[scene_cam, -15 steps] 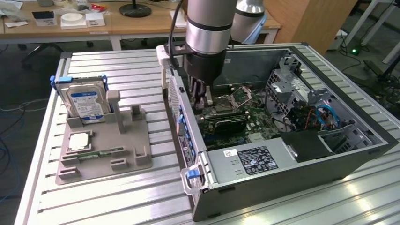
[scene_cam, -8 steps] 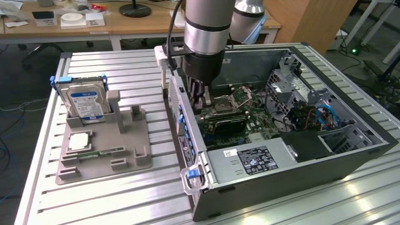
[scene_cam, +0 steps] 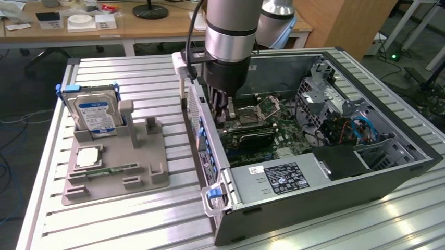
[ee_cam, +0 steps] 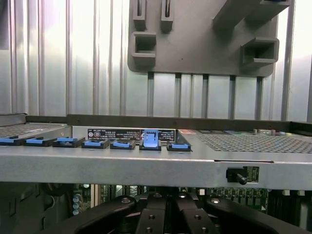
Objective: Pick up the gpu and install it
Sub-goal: 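Press down on the gpu until it lock into place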
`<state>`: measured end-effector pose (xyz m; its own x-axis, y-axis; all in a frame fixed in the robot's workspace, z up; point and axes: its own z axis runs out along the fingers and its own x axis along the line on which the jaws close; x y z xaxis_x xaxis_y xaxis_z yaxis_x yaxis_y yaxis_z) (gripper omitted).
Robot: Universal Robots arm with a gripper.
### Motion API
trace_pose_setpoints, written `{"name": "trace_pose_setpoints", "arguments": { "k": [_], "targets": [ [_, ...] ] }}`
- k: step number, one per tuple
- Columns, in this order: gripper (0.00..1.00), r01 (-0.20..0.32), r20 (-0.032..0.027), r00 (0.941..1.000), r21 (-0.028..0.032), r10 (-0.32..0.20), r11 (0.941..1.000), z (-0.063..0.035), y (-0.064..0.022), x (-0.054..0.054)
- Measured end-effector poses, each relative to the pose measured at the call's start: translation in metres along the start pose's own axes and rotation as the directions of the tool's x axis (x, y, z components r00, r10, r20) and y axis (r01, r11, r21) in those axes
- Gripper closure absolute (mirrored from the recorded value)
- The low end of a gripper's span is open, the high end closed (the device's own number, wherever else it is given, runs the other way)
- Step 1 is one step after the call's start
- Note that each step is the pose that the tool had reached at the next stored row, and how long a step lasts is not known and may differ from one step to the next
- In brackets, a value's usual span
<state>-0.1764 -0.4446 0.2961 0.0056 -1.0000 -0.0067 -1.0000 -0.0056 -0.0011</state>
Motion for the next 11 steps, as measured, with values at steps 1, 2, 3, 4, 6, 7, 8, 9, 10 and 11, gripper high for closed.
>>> {"name": "trace_pose_setpoints", "arguments": {
  "k": [1,2,3,4,6,7,8,9,10,11],
  "targets": [
    [0.89,0.000,0.0000,1.0000,0.0000,0.000,1.0000,0.0000,0.0000,0.0002],
    [0.89,0.000,-0.0001,1.0000,-0.0001,0.000,1.0000,0.0001,-0.0001,0.0002],
    [0.89,0.001,-0.0001,1.0000,-0.0001,-0.001,1.0000,0.0001,-0.0001,0.0003],
    [0.89,0.001,-0.0001,1.0000,-0.0001,-0.001,1.0000,0.0002,-0.0001,0.0004],
    [0.89,0.003,-0.0002,1.0000,-0.0002,-0.003,1.0000,0.0004,0.0000,0.0004],
    [0.89,0.003,-0.0002,1.0000,-0.0002,-0.003,1.0000,0.0005,0.0002,0.0004],
    [0.89,0.004,-0.0001,1.0000,-0.0002,-0.004,1.0000,0.0007,0.0004,0.0004],
    [0.89,0.004,-0.0001,1.0000,-0.0002,-0.004,1.0000,0.0008,0.0006,0.0004],
    [0.89,0.004,0.0000,1.0000,-0.0001,-0.004,1.0000,0.0010,0.0010,0.0003],
    [0.89,0.005,0.0001,1.0000,0.0000,-0.005,1.0000,0.0012,0.0014,0.0003]
  ]
}}
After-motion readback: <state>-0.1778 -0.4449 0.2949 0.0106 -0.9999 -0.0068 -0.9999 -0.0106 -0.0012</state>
